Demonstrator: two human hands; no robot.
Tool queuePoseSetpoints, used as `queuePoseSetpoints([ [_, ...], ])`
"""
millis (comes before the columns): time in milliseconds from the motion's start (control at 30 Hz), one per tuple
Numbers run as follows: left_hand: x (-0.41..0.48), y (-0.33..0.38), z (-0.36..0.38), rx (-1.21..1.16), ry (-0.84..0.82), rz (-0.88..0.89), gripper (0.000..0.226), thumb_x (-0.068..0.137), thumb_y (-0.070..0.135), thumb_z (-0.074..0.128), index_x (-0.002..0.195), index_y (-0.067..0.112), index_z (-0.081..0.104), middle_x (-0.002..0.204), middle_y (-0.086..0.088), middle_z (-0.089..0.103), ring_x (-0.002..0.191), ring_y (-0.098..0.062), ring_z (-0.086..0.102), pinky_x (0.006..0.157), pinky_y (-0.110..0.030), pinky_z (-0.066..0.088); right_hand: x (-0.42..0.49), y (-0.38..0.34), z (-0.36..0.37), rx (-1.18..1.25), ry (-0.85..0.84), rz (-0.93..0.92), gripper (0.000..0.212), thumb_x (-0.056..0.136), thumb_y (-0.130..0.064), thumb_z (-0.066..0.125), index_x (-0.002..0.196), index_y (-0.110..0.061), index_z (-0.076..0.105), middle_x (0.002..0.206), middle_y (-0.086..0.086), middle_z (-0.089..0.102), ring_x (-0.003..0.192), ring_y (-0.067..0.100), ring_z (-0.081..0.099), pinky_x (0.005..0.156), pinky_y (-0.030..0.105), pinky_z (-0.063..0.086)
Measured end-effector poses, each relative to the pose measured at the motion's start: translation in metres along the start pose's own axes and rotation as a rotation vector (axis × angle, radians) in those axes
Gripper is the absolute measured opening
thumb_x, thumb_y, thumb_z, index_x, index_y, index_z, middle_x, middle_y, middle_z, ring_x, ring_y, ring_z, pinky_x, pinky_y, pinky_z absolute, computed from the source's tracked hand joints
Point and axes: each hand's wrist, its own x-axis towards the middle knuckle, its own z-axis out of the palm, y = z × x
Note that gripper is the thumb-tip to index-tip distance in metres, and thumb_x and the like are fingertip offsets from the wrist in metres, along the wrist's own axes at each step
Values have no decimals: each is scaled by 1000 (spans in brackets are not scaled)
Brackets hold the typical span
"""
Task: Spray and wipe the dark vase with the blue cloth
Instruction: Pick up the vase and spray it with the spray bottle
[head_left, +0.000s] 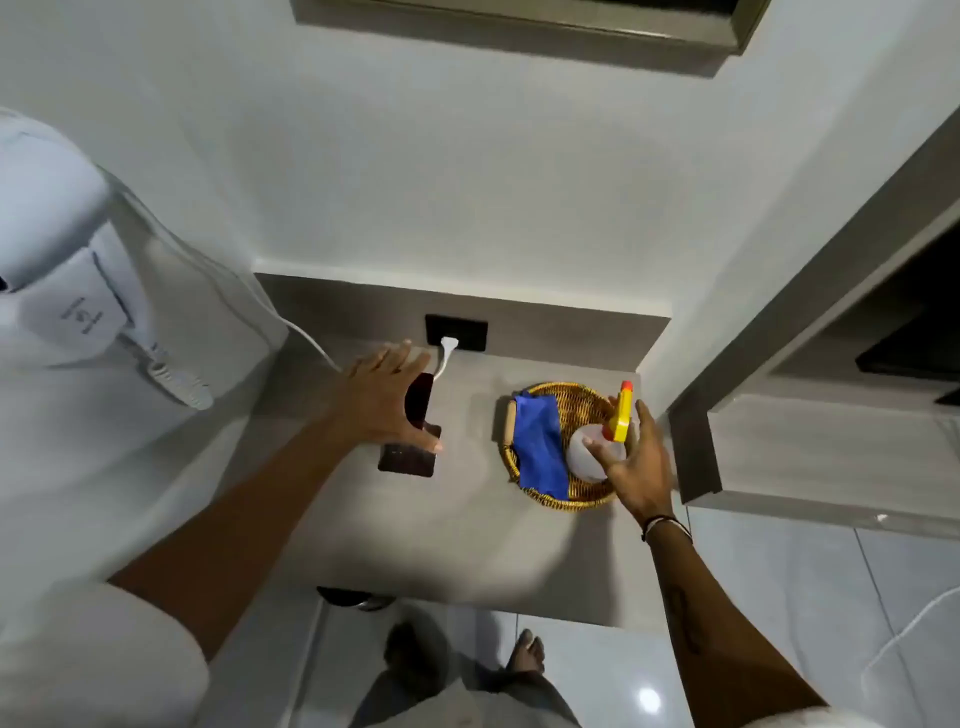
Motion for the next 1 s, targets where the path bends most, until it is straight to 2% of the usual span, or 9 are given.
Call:
queuePoseSetpoints([
  [100,0,-4,5,48,-74,-12,142,59,86,77,168,31,3,179,-6,2,164,-34,3,128,-61,13,-2,0,11,47,-8,28,77,92,-22,82,157,-18,42,151,10,60,137,35,58,112,58,53],
  [233,-1,-9,8,9,-76,-37,133,66,61,90,167,26,12,174,-6,22,160,-34,21,125,-56,30,4,0,24,31,72,71,52,101,-23,69,149,-12,50,135,18,67,123,41,65,106,61,56],
  [467,-1,-11,13,-64,60,17,108,66,49,93,154,20,38,148,-8,48,135,-32,49,105,-47,51,21,8,21,35,120,-17,58,102,-23,68,156,-18,48,134,14,69,115,32,66,103,58,58],
  [600,-7,-26,22,-206,110,34,110,57,40,97,150,19,43,145,-7,50,129,-30,50,97,-37,46,22,-2,12,-10,174,-147,57,100,-22,70,153,-16,52,111,10,67,104,29,62,95,55,59],
  [700,-15,-40,27,-359,110,-9,110,54,29,97,150,20,44,145,-4,50,128,-27,49,94,-34,43,13,-22,3,60,207,-274,47,95,-45,73,132,-16,67,102,1,71,94,24,70,85,43,64],
  [733,-18,-46,28,-412,110,-21,110,54,25,97,150,21,44,146,-3,49,130,-27,49,97,-36,46,9,-32,1,138,171,-299,44,95,-49,73,130,-22,68,104,-9,74,94,12,73,85,33,65],
  [833,-28,-62,32,-588,111,-51,110,54,14,93,152,21,45,148,-5,48,135,-28,47,108,-44,49,-11,-63,7,288,-47,-334,51,97,-25,76,142,-42,61,114,-35,72,105,-6,71,90,7,54],
  [933,-38,-75,40,-695,106,-67,110,56,1,93,153,19,44,152,-6,46,139,-26,46,110,-35,43,-31,-77,34,266,-320,-325,35,98,-28,73,131,-35,70,102,-29,76,95,-5,71,87,19,57],
  [1000,-43,-82,46,-732,99,-71,111,56,-3,93,154,18,44,153,-7,45,139,-22,45,112,-33,43,-46,-86,57,275,-502,-306,42,99,-34,68,140,-33,64,119,-17,76,113,-8,69,99,17,56],
])
